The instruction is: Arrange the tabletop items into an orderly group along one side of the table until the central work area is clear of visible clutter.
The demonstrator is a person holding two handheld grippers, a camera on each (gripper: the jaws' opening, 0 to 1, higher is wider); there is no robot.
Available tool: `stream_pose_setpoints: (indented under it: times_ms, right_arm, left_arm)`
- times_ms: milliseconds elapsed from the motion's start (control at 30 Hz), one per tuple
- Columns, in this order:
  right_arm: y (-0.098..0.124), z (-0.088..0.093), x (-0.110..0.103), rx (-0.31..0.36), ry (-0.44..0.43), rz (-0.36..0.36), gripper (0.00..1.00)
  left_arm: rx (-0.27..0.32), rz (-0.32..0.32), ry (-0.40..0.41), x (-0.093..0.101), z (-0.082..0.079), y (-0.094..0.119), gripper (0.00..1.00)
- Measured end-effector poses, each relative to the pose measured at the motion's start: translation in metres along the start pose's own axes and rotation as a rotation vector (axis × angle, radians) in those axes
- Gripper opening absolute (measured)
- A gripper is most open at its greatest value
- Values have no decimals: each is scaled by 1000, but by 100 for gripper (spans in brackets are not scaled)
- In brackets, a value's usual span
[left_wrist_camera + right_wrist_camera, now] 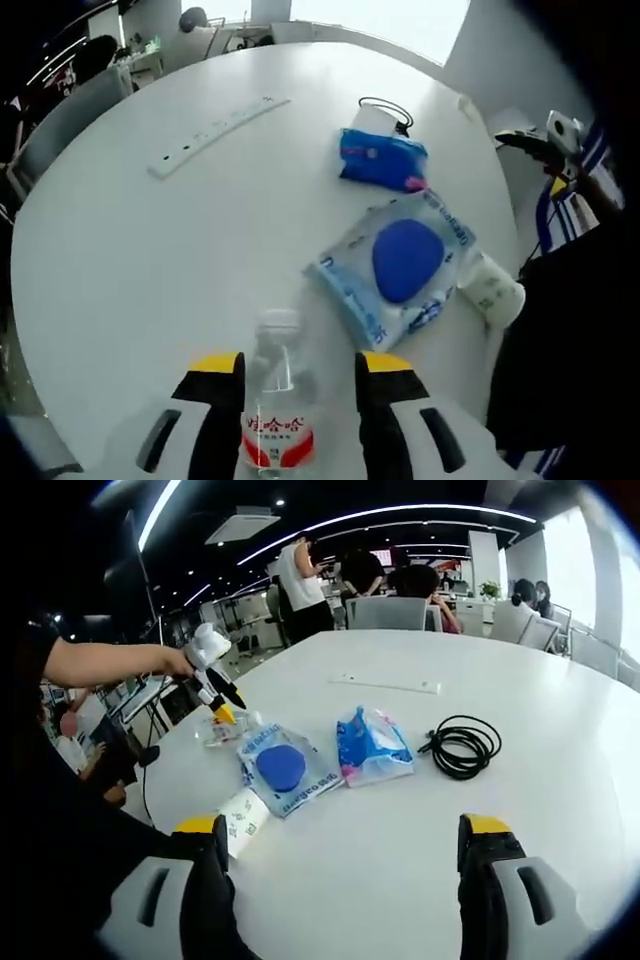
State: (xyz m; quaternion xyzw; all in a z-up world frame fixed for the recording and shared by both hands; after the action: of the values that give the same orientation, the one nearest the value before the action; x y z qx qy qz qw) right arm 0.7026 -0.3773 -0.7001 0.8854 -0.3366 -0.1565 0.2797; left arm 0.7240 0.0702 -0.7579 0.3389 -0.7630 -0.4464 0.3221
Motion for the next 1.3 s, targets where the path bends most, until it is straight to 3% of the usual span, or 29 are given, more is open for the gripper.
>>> stream_pose_setpoints:
  times_ms: [333,533,1067,1300]
  right_arm:
    - [1,7,0,-12,-13,16,90]
    - [4,11,3,-20,-36,37,89]
    - [-1,13,6,-33,-36,46,87]
    - [0,14,9,-31,-41,63,86]
  left_arm:
    - [-37,4,-3,-5,-12,-12,37]
    - [-81,-9,8,-6,-11,-22,35]
    - [-119,-30,14,-11,-18,-38,27]
    - [-160,-53,-31,-10,-17,-46,25]
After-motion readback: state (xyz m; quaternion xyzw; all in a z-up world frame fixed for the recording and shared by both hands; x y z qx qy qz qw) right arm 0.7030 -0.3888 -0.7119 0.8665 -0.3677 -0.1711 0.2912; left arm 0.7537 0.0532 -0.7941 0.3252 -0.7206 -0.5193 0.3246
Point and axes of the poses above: the point that each gripper's makers call its tool centre point, and the gripper's own axes: y roughly backward along the fingers, x roughly to its right, z roughly out of its underside, the point moved 8 cm from there along y, roughly backward along the fingers, and after that the axes turned 6 degrees about z, right-handed, at the moved point
